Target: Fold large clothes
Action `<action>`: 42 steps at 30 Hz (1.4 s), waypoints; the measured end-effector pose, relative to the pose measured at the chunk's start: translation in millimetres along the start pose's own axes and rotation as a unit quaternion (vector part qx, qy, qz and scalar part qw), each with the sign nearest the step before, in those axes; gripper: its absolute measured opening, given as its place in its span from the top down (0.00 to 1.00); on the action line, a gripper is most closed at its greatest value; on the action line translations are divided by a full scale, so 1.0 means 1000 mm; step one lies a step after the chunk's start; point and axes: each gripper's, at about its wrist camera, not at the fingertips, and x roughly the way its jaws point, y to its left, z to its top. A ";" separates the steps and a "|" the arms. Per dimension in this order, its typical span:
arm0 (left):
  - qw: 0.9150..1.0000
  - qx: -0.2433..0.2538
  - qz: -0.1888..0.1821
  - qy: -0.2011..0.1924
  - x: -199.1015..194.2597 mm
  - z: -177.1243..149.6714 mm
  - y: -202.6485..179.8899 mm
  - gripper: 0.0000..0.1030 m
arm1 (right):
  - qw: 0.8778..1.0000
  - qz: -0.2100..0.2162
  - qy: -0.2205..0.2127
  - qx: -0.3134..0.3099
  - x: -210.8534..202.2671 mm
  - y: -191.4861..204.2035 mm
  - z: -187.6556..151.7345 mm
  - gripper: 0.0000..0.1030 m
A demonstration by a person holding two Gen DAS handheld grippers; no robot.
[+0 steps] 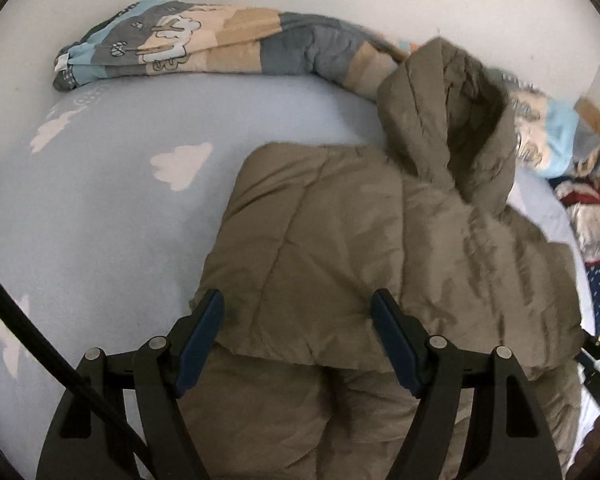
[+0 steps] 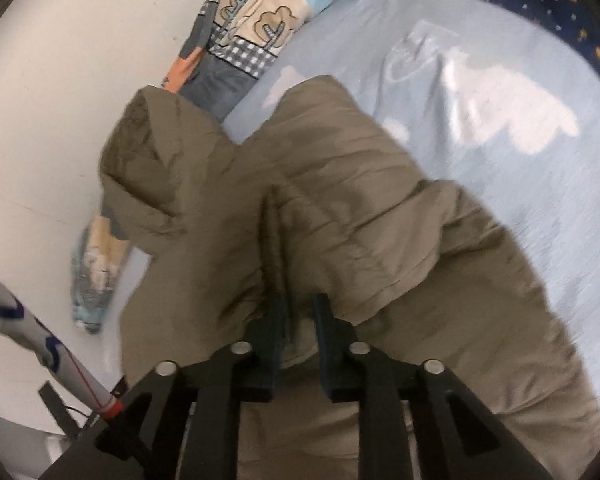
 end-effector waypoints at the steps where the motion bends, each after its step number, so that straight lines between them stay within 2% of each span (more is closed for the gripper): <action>1: 1.000 -0.003 -0.004 -0.003 -0.002 0.001 0.000 0.27 | 1.000 0.005 -0.004 0.005 -0.001 -0.001 -0.001 0.60; 2: 1.000 -0.005 -0.007 -0.005 -0.004 0.001 0.001 0.27 | 1.000 0.009 -0.005 0.012 0.001 -0.003 -0.002 0.47; 3: 1.000 -0.004 -0.006 -0.008 -0.005 0.001 0.000 0.27 | 1.000 0.016 -0.004 0.021 0.003 -0.005 -0.002 0.42; 7: 1.000 0.009 0.004 -0.016 -0.008 0.002 -0.004 0.27 | 0.998 0.035 -0.015 0.044 0.002 -0.007 -0.003 0.42; 11: 1.000 0.000 -0.002 -0.023 -0.012 0.005 0.000 0.27 | 0.997 0.042 -0.047 0.035 -0.012 0.001 -0.004 0.41; 15: 1.000 -0.015 -0.007 -0.017 -0.008 0.007 0.005 0.27 | 0.998 0.062 -0.018 0.028 0.004 0.008 -0.009 0.41; 18: 1.000 -0.015 -0.007 -0.009 -0.004 0.006 0.006 0.27 | 0.998 0.056 0.008 0.018 0.021 0.012 -0.014 0.41; 19: 1.000 -0.013 -0.004 -0.010 -0.003 0.005 0.006 0.27 | 0.998 0.060 0.012 0.017 0.024 0.012 -0.015 0.45; 20: 1.000 -0.013 -0.002 -0.010 -0.003 0.006 0.006 0.27 | 0.997 0.068 0.011 0.017 0.026 0.013 -0.016 0.73; 21: 1.000 -0.014 0.000 -0.013 -0.005 0.006 0.007 0.27 | 0.998 0.068 0.008 0.011 0.025 0.015 -0.015 0.79; 26: 1.000 -0.002 0.004 -0.014 -0.004 0.004 0.002 0.27 | 0.995 -0.034 -0.053 -0.077 0.000 0.040 -0.010 0.80; 28: 0.999 0.026 0.027 0.011 0.009 -0.001 -0.006 0.27 | 0.995 -0.056 -0.043 -0.075 0.006 0.035 -0.011 0.80; 30: 0.998 0.046 0.043 0.020 0.019 -0.006 -0.011 0.27 | 0.996 -0.068 -0.015 -0.060 0.020 0.022 -0.012 0.80; 35: 0.998 0.041 0.042 0.025 0.018 -0.004 -0.008 0.27 | 0.996 -0.069 0.006 -0.057 0.027 0.013 -0.010 0.73; 39: 0.998 0.039 0.043 -0.017 -0.006 0.001 -0.015 0.27 | 0.997 -0.063 0.002 -0.037 0.010 0.012 -0.008 0.66; 40: 0.998 0.044 0.042 -0.028 -0.011 0.002 -0.019 0.27 | 0.996 -0.072 -0.013 -0.046 0.002 0.017 -0.007 0.63; 42: 0.995 0.066 0.033 -0.065 -0.028 0.003 -0.033 0.27 | 0.988 -0.111 -0.063 -0.083 -0.018 0.033 -0.009 0.51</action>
